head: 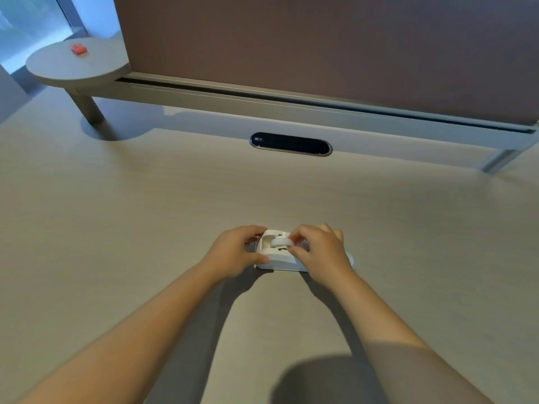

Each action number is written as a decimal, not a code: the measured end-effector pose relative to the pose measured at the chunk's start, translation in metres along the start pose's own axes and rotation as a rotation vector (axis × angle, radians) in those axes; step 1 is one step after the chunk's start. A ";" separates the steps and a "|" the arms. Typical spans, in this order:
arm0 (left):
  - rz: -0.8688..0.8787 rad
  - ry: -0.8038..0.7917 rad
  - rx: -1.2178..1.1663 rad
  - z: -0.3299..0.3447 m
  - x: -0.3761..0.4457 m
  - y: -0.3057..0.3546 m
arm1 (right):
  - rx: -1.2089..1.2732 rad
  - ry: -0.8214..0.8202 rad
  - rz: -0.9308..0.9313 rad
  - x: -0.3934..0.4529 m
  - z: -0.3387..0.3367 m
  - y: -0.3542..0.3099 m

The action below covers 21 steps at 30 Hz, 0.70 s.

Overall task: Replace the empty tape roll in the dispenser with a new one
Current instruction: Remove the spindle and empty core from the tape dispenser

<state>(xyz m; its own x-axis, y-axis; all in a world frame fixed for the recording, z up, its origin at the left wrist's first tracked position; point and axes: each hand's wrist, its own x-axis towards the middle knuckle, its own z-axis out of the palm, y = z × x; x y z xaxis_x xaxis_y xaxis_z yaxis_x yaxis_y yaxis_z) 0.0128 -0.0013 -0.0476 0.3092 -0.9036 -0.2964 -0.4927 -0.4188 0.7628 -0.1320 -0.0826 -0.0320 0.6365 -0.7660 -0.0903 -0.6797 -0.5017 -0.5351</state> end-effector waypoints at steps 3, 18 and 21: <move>0.017 0.005 -0.029 0.000 0.002 -0.001 | 0.005 -0.012 -0.051 0.000 0.001 -0.002; 0.059 -0.044 0.215 -0.008 0.004 0.015 | 0.367 0.062 -0.052 -0.001 -0.009 0.001; 0.099 0.071 0.010 -0.012 -0.011 0.031 | 0.484 0.075 -0.065 -0.007 -0.018 0.000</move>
<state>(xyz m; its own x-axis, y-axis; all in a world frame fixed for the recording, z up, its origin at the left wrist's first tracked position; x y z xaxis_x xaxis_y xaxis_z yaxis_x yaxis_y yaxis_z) 0.0038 -0.0032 -0.0132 0.3157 -0.9319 -0.1785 -0.5316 -0.3295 0.7803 -0.1433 -0.0844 -0.0160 0.6322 -0.7748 0.0071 -0.3807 -0.3186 -0.8681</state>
